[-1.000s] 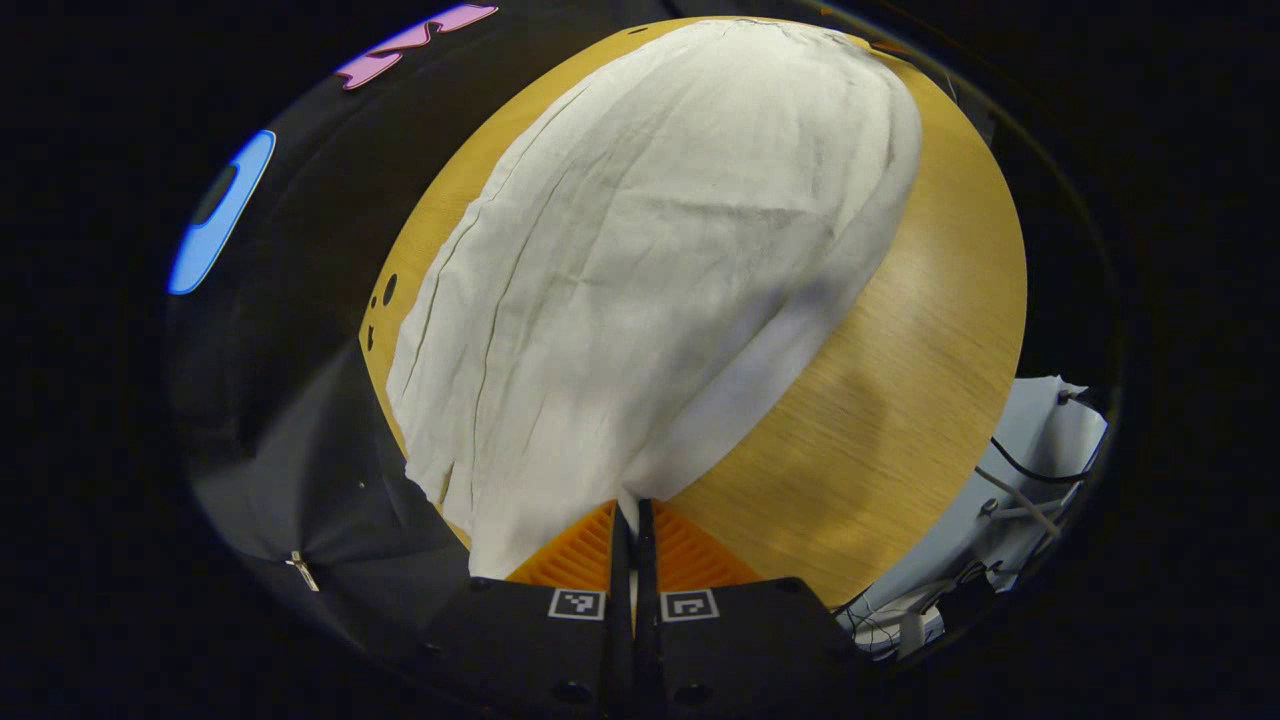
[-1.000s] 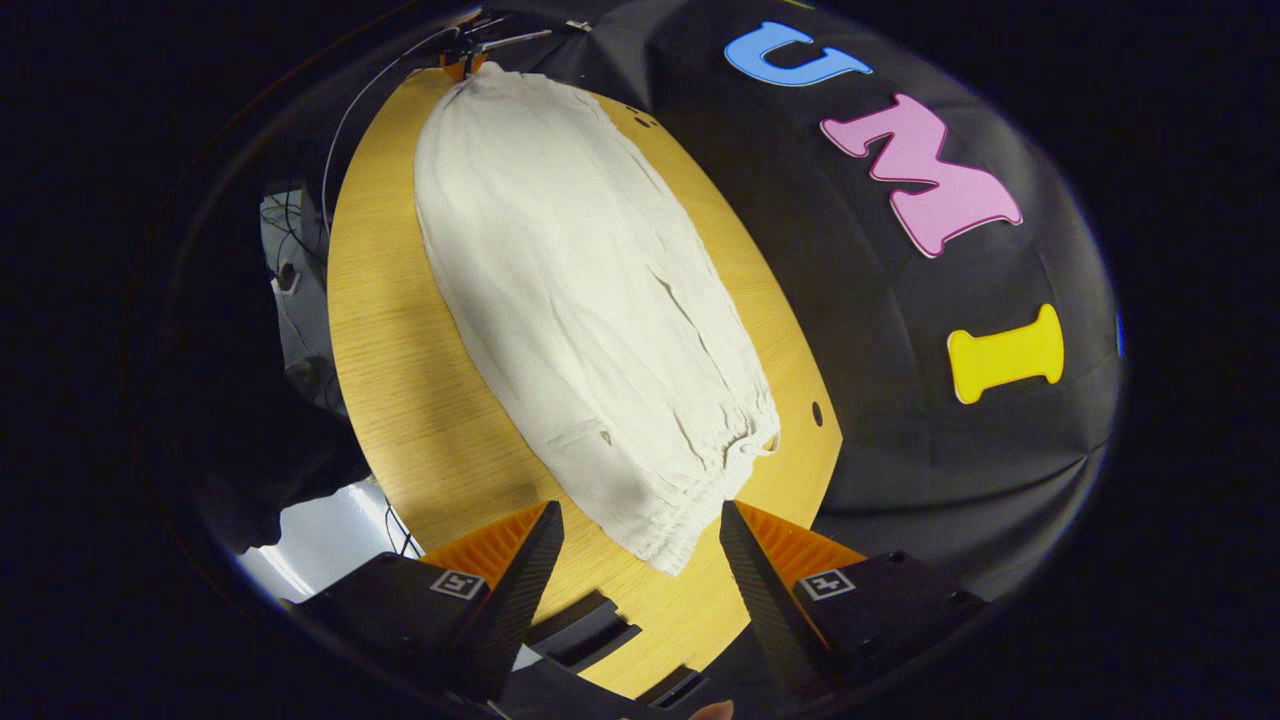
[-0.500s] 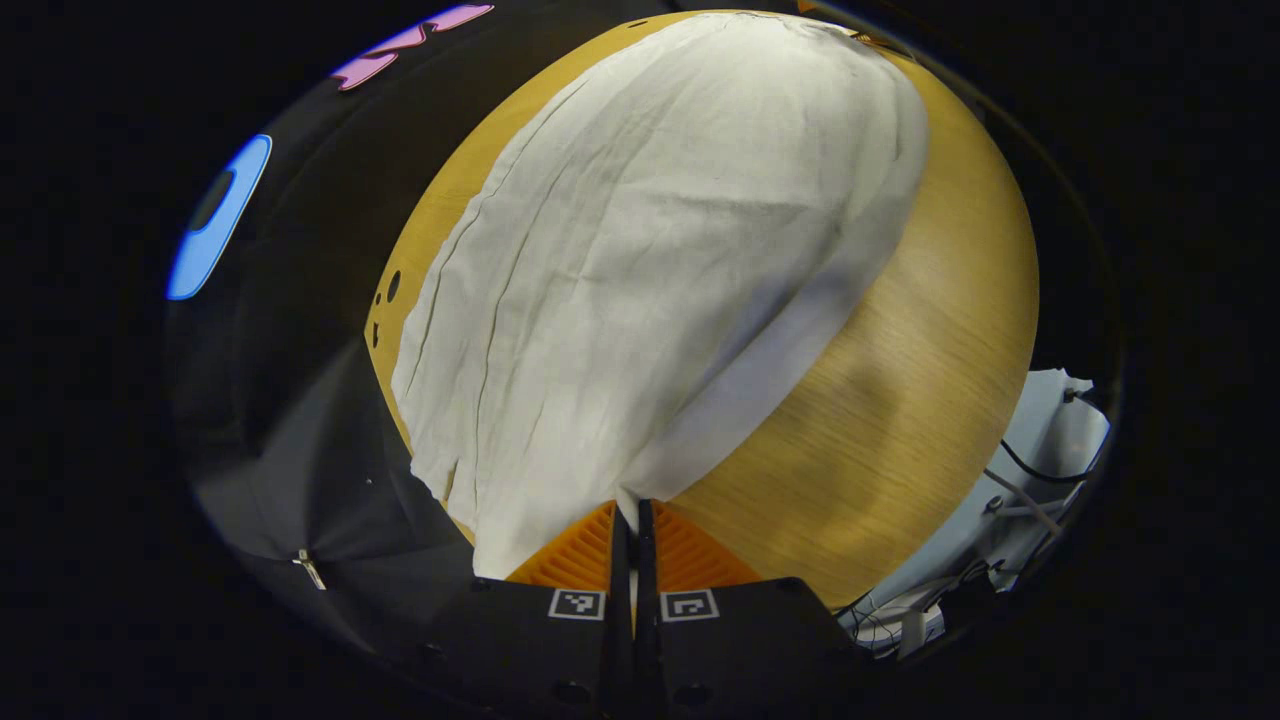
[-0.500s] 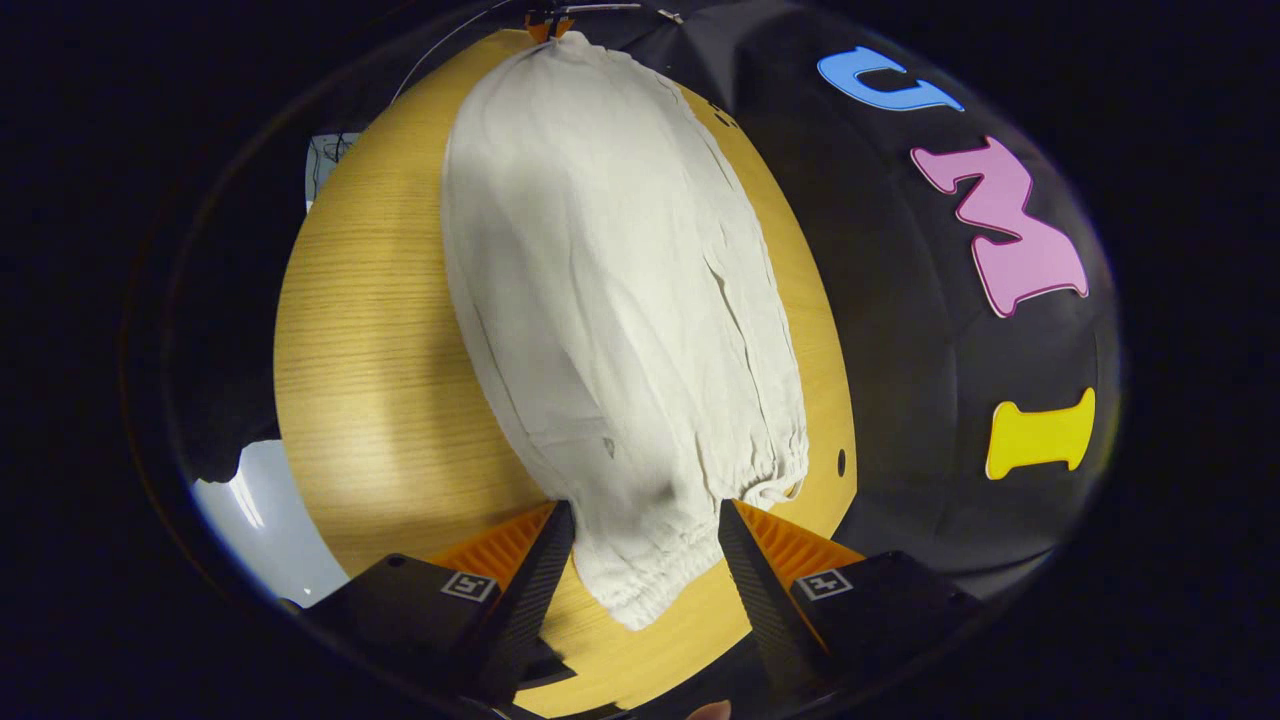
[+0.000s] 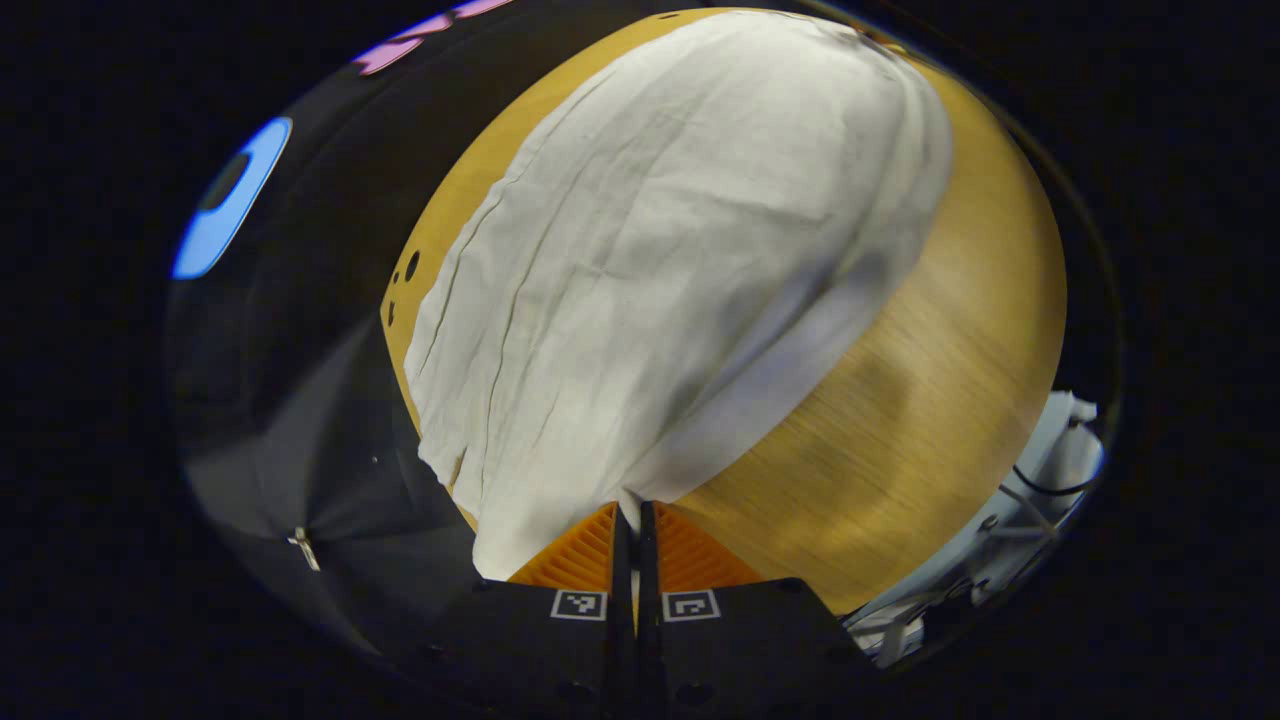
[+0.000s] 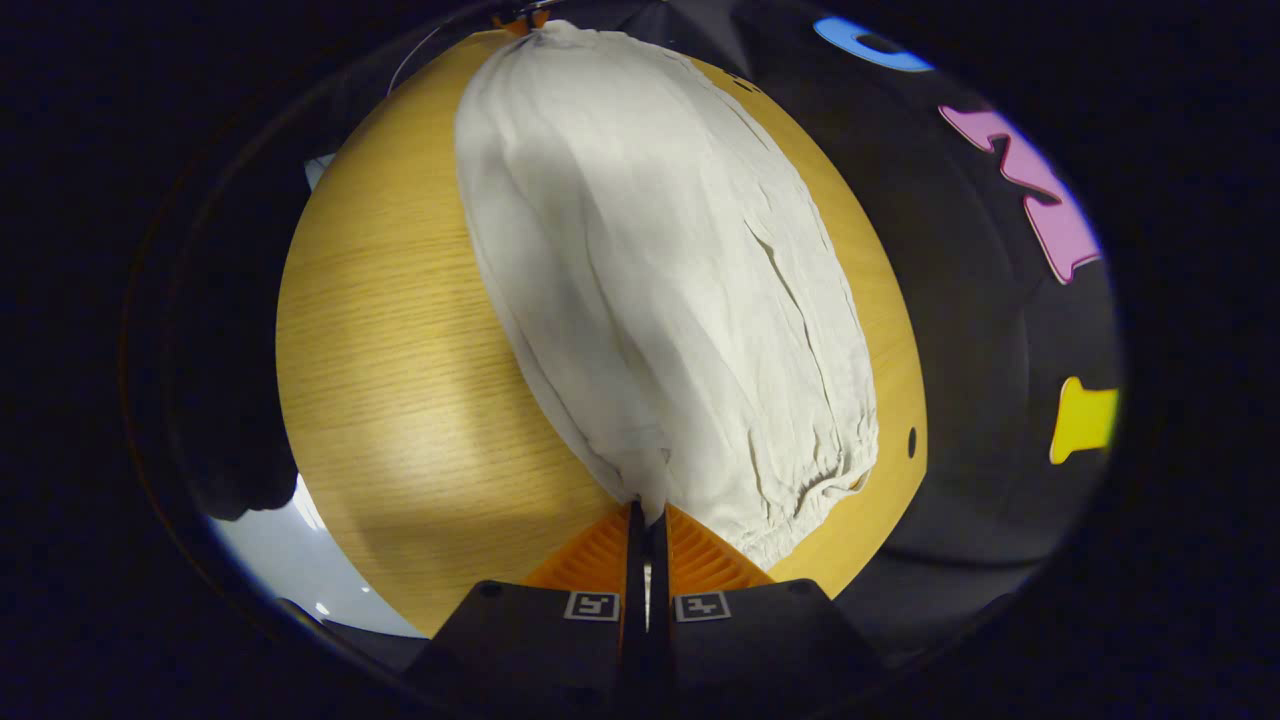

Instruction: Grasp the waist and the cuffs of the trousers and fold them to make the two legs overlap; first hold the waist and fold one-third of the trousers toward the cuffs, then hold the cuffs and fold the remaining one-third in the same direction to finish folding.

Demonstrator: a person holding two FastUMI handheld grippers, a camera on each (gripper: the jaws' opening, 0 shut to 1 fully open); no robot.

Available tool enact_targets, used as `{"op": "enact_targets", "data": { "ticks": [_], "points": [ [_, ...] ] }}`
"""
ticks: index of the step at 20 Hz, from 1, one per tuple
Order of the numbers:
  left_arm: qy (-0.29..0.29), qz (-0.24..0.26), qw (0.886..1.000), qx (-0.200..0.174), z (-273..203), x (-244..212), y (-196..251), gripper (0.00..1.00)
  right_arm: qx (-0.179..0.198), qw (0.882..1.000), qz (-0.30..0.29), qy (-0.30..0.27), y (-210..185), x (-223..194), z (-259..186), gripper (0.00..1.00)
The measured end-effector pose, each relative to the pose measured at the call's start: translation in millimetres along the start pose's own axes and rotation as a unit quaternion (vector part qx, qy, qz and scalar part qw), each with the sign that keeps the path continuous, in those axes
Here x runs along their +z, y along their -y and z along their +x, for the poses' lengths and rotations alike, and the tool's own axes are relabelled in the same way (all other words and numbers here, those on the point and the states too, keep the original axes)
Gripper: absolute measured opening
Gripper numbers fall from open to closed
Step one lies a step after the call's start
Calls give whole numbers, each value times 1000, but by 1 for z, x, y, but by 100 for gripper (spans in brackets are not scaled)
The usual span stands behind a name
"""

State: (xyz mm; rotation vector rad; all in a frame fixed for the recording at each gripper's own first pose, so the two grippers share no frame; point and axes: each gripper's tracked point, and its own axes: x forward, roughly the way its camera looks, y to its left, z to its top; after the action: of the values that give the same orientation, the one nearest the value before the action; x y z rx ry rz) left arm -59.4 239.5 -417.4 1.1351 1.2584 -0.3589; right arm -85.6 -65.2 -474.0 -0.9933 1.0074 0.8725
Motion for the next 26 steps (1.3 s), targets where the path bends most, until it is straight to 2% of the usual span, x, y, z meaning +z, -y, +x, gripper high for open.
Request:
{"op": "enact_targets", "data": {
  "ticks": [4, 9, 15, 21, 26],
  "points": [
    [20, -88, 996, 19, -13, 13, -20, 6, -55, 994, 79, 44, 30, 23, -28, 5],
    [32, -143, 988, 57, -17, 30, -60, 6, -76, 982, 160, 71, 58, 42, -50, 5],
    [36, -177, 980, 80, -5, 61, -110, 6, -94, 962, 235, 105, 114, 67, -53, 5],
    [44, -199, 974, 100, 15, 101, -155, 6, -81, 946, 289, 121, 160, 82, -26, 5],
    [29, -216, 972, 89, 49, 118, -171, 6, -55, 928, 348, 117, 181, 84, 11, 5]
  ]
}}
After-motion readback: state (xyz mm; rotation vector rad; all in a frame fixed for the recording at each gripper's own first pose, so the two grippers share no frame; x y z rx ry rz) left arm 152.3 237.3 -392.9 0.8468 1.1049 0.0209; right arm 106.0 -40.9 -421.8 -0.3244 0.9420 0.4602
